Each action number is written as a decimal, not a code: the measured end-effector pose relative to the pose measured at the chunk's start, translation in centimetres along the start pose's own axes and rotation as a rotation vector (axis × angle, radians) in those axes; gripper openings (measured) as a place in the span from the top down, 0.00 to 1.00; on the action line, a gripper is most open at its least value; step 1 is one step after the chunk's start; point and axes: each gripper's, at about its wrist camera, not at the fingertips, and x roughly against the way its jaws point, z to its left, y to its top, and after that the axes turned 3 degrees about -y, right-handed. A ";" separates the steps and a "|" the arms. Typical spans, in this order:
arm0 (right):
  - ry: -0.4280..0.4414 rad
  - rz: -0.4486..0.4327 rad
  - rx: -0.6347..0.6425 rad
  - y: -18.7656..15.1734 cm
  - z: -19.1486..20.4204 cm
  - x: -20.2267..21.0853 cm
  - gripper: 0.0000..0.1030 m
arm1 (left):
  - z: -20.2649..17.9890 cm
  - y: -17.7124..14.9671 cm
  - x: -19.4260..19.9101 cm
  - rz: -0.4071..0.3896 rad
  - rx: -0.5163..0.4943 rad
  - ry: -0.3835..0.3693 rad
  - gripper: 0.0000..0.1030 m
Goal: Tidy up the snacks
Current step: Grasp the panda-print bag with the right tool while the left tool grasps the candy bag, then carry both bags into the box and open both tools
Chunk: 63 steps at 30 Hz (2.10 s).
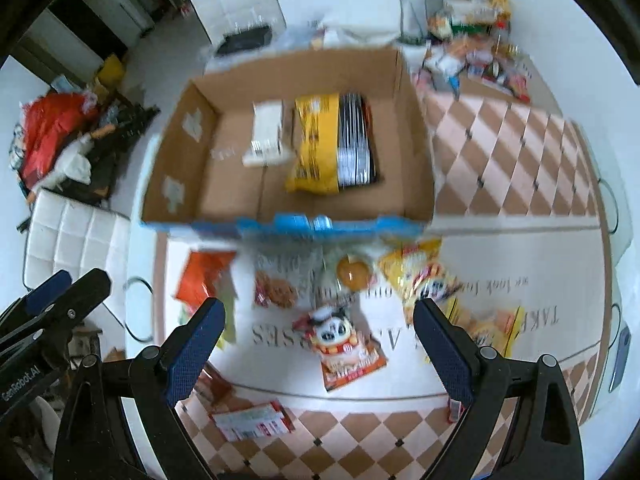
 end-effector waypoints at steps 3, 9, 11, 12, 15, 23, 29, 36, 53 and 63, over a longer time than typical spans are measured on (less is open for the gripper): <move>-0.008 0.085 0.002 -0.9 -0.4 -4.0 0.06 | 1.7 -1.1 -2.8 0.068 0.032 0.025 0.18; -0.044 0.215 0.011 -2.8 -0.5 -11.4 0.06 | 3.7 -2.9 -8.6 0.198 0.055 0.061 0.18; -0.054 0.244 0.016 -3.3 -0.4 -13.1 0.06 | 4.1 -3.2 -10.3 0.237 0.061 0.051 0.18; -0.059 0.257 0.015 -3.5 -0.3 -13.9 0.06 | 4.3 -3.3 -11.0 0.256 0.063 0.046 0.18; -0.074 0.284 0.012 -4.0 -0.2 -15.6 0.06 | 4.5 -3.4 -13.5 0.316 0.065 0.039 0.18; -0.097 0.322 0.006 -4.5 -0.1 -18.1 0.06 | 5.0 -3.5 -19.1 0.422 0.076 0.034 0.18; -0.094 0.351 0.003 -4.6 -0.3 -19.8 0.06 | 4.0 -4.2 -19.4 0.389 0.039 0.042 0.30; -0.138 0.356 0.019 -6.2 0.7 -21.3 0.23 | 4.0 -5.0 -18.3 0.356 0.056 0.043 0.46; -0.065 0.295 -0.032 -10.6 0.5 -16.7 0.49 | -1.5 -11.0 -13.1 0.321 -0.015 -0.009 0.47; 0.028 0.263 -0.046 -13.4 -0.3 -10.5 0.51 | -4.1 -11.6 -7.4 0.276 -0.047 -0.098 0.47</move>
